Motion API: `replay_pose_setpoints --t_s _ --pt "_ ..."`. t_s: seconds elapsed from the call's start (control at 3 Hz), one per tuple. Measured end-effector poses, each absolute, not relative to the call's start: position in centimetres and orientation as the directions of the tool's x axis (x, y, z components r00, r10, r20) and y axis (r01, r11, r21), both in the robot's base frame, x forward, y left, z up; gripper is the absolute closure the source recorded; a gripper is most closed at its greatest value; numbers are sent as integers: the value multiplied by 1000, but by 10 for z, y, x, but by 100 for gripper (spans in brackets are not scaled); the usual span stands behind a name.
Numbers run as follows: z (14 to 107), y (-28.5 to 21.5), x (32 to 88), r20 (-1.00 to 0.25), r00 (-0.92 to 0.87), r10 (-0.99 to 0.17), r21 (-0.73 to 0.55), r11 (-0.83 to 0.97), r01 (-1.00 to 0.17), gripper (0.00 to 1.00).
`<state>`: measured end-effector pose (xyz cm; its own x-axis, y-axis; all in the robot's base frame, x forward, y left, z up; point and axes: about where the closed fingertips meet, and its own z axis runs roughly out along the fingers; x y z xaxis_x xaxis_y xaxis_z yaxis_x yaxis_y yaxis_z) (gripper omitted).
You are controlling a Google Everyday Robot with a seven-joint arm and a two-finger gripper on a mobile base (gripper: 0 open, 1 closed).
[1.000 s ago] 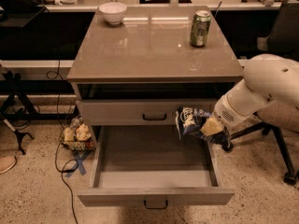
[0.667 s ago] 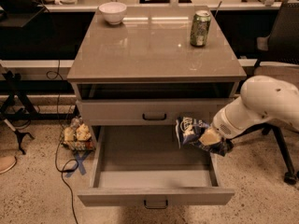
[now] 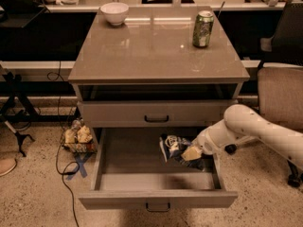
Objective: Place blue chip bag into middle drawer
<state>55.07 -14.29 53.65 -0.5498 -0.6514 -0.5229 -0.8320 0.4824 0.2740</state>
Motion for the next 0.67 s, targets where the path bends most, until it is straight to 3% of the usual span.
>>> replay_pose_setpoints --t_s 0.67 --pt "488 -91 559 -626 -540 -562 359 407 -840 100"
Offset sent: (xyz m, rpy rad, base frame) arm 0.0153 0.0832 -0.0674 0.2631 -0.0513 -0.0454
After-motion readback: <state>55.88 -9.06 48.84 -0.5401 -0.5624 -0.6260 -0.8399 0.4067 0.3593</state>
